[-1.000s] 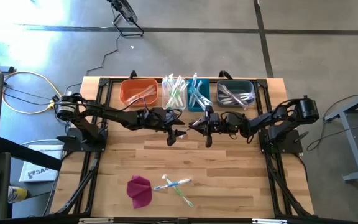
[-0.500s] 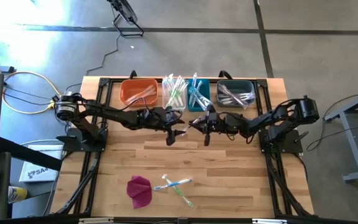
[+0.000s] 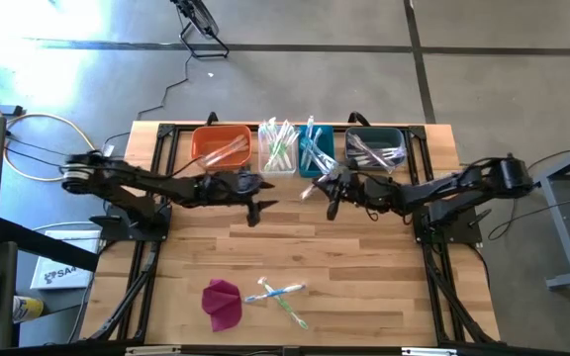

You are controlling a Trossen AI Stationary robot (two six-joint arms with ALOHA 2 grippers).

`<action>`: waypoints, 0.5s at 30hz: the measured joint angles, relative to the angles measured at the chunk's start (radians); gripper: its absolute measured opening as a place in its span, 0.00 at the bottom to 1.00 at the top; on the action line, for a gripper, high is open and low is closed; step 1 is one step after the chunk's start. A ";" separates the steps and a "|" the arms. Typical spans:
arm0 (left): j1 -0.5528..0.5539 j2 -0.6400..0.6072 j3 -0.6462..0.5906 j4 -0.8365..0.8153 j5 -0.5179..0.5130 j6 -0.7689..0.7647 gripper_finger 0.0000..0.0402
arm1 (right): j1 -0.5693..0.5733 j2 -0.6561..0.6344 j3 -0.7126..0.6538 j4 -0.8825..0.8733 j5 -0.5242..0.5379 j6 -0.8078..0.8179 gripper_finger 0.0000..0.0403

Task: Pick & Place Toothbrushes
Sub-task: Put the purple toothbrush into the green bin

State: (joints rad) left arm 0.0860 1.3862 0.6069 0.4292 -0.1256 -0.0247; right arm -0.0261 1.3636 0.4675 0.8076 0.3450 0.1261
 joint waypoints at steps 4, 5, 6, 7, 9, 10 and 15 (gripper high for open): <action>0.000 -0.107 -0.153 0.136 -0.007 -0.008 0.57 | 0.000 -0.110 0.000 -0.132 0.099 0.000 0.06; 0.000 -0.130 -0.189 0.159 -0.008 -0.019 0.57 | 0.000 -0.140 0.000 -0.156 0.127 0.000 0.06; 0.000 -0.154 -0.218 0.174 -0.007 -0.031 0.57 | 0.000 -0.168 0.000 -0.173 0.159 0.000 0.06; 0.000 -0.173 -0.242 0.186 -0.007 -0.040 0.57 | 0.000 -0.197 0.001 -0.197 0.191 0.000 0.06; 0.000 -0.206 -0.280 0.202 -0.007 -0.056 0.57 | 0.000 -0.253 0.000 -0.246 0.248 0.000 0.06; -0.001 -0.223 -0.295 0.201 -0.007 -0.058 0.57 | 0.000 -0.279 0.000 -0.261 0.272 0.000 0.06; -0.001 -0.259 -0.308 0.197 -0.001 -0.054 0.57 | -0.002 -0.404 0.000 -0.347 0.438 0.000 0.06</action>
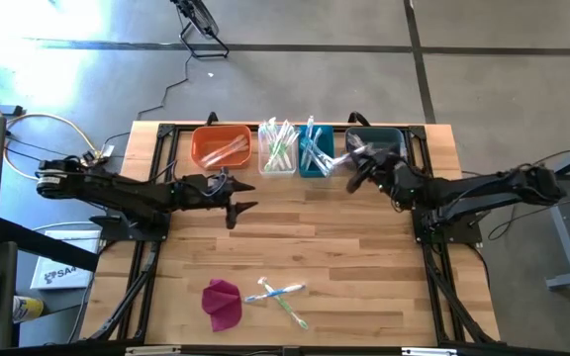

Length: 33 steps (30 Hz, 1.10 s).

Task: Pick & Place Toothbrushes
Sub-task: Put the purple toothbrush into the green bin

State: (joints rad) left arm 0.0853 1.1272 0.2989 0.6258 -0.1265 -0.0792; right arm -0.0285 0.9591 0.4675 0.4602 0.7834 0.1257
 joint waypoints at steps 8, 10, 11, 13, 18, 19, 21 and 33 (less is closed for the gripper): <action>0.000 -0.001 0.000 0.000 0.094 0.005 0.57 | -0.107 -0.069 0.000 -0.163 0.102 0.086 0.06; 0.000 -0.001 0.000 0.000 0.096 0.004 0.57 | -0.151 -0.070 0.000 -0.212 0.100 0.127 0.06; 0.000 -0.001 0.000 0.000 0.097 0.004 0.57 | -0.176 -0.069 0.000 -0.239 0.096 0.152 0.06; 0.000 -0.001 0.000 0.000 0.097 0.004 0.57 | -0.222 -0.064 0.000 -0.284 0.063 0.204 0.06; 0.000 -0.001 0.000 -0.004 0.097 -0.002 0.57 | -0.337 -0.036 0.000 -0.315 -0.032 0.273 0.06; 0.000 -0.001 0.000 -0.004 0.097 -0.003 0.57 | -0.358 -0.028 0.000 -0.313 -0.057 0.274 0.06; 0.000 0.000 0.000 0.000 0.097 -0.004 0.57 | -0.399 -0.006 0.000 -0.314 -0.092 0.279 0.06; 0.000 0.000 0.000 0.000 0.097 -0.004 0.57 | -0.573 0.185 0.000 -0.299 -0.239 0.327 0.06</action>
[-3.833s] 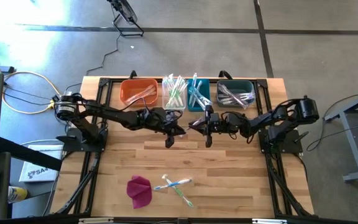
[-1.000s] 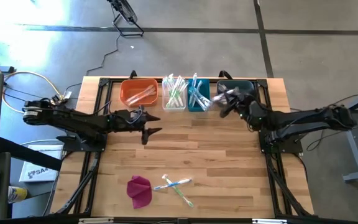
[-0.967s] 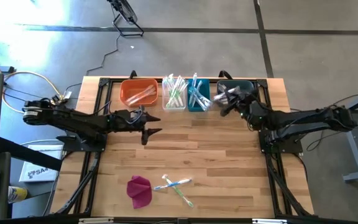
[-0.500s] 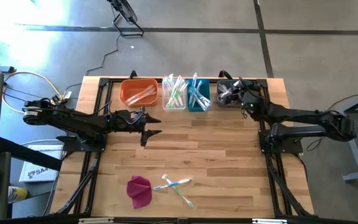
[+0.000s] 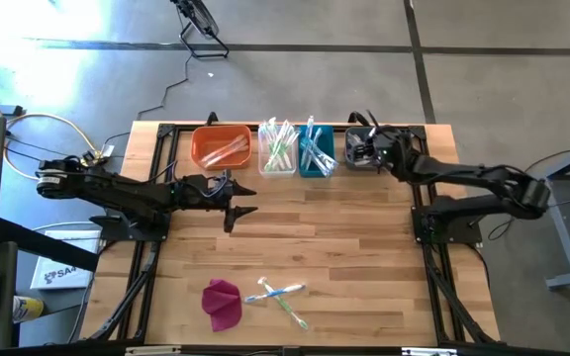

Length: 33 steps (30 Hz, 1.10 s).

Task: Pick & Place Toothbrushes
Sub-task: Put the purple toothbrush into the green bin

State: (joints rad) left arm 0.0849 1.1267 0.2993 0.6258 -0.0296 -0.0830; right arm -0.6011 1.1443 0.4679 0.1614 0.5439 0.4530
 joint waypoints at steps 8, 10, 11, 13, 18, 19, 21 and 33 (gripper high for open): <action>0.000 0.000 0.001 -0.003 0.000 0.000 0.57 | -0.030 0.104 0.000 0.030 0.009 0.051 0.10; 0.000 0.000 0.001 -0.008 0.000 0.000 0.57 | -0.033 0.108 0.000 0.026 0.013 0.049 0.14; 0.000 0.000 0.001 -0.009 0.000 0.000 0.57 | -0.035 0.106 0.000 0.027 0.021 0.046 0.16; 0.000 0.000 0.001 -0.016 -0.001 0.000 0.57 | -0.035 0.098 0.000 0.026 0.041 0.033 0.21; 0.000 0.000 0.001 -0.025 -0.002 0.007 0.57 | -0.035 0.077 0.000 0.027 0.106 0.031 0.35; 0.000 0.000 0.001 -0.025 -0.002 0.007 0.57 | -0.035 0.070 0.000 0.027 0.122 0.032 0.37; 0.000 0.000 0.001 -0.026 -0.002 0.007 0.57 | -0.035 0.056 0.000 0.028 0.149 0.017 0.41; 0.000 0.000 0.001 -0.034 -0.003 0.007 0.57 | -0.034 -0.064 0.000 -0.002 0.328 -0.097 0.44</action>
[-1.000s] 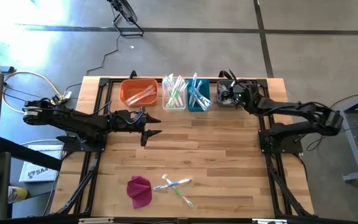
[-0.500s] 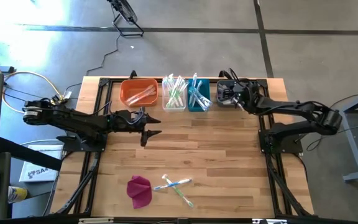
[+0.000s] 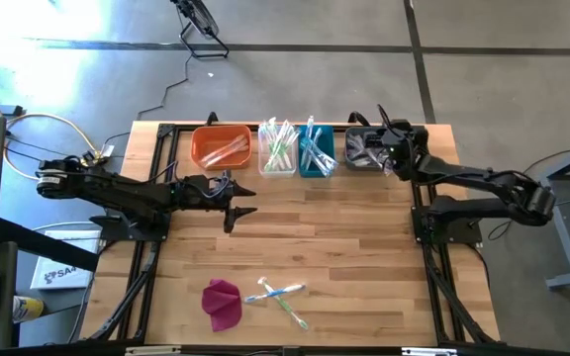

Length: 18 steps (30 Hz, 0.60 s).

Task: Pick & Place Toothbrushes
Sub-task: Put the purple toothbrush into the green bin

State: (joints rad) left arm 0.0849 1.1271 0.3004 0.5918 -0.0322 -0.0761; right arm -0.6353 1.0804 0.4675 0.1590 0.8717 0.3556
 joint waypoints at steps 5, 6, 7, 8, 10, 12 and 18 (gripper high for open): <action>0.000 0.000 0.000 -0.011 0.000 0.000 0.57 | 0.000 -0.070 0.000 -0.001 0.008 -0.023 0.39; 0.000 0.000 0.000 -0.013 0.000 0.000 0.57 | 0.000 -0.085 0.000 0.000 -0.005 -0.022 0.38; 0.000 0.000 0.000 -0.015 0.000 0.000 0.57 | 0.000 -0.100 0.000 0.000 -0.030 -0.021 0.37; 0.000 0.000 0.000 -0.015 0.000 0.000 0.57 | 0.000 -0.113 0.000 0.000 -0.063 -0.021 0.36; 0.000 0.000 0.000 -0.015 0.000 0.000 0.57 | 0.000 -0.138 0.000 -0.005 -0.142 -0.016 0.33; 0.000 0.000 0.000 -0.015 -0.001 0.000 0.57 | 0.000 -0.161 0.000 -0.012 -0.235 -0.006 0.30; 0.000 0.000 0.000 -0.015 -0.001 0.000 0.57 | 0.001 -0.180 0.000 -0.122 -0.526 0.050 0.17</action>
State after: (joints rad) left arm 0.0849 1.1271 0.3004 0.5772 -0.0334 -0.0761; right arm -0.6346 0.9002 0.4679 0.0370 0.3459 0.4056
